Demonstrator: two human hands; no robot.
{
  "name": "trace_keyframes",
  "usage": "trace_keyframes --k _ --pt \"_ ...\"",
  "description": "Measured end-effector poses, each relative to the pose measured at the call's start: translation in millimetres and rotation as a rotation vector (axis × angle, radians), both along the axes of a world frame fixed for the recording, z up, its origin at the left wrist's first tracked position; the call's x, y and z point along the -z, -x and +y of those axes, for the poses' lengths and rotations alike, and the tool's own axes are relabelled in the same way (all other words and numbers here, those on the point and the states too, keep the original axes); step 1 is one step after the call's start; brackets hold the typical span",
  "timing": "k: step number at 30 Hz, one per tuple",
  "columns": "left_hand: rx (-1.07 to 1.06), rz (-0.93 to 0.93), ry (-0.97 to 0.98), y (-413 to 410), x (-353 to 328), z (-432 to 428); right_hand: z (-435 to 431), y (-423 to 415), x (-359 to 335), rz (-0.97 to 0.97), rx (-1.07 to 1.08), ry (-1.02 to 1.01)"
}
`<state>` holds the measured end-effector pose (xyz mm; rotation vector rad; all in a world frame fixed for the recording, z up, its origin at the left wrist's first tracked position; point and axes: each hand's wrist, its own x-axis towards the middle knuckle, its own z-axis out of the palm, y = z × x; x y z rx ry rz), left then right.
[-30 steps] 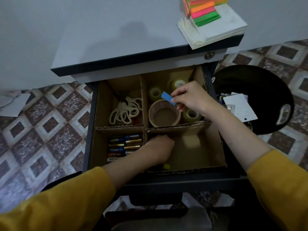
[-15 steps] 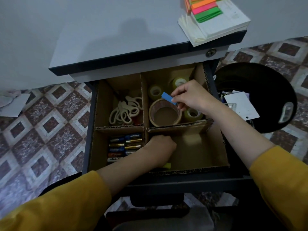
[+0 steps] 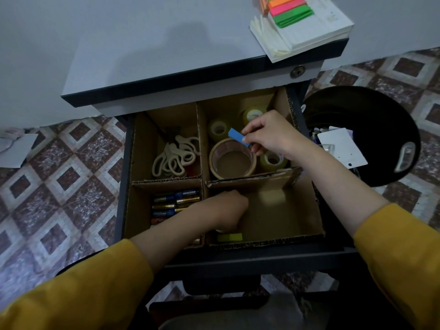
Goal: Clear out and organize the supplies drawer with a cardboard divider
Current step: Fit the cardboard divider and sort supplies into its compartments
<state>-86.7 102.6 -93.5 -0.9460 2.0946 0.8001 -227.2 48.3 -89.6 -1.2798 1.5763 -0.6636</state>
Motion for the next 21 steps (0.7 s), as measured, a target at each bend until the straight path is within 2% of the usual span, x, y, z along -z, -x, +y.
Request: trace_keyframes --k 5,13,21 --pt "0.049 0.003 -0.116 0 -4 -2 -1 0 1 -0.006 0.013 0.001" --pt "0.059 -0.078 -0.027 0 3 1 0 -1 2 0.027 -0.009 0.017" --pt "0.042 -0.038 -0.080 -3 7 -3 -1 -1 4 0.041 -0.019 0.021"
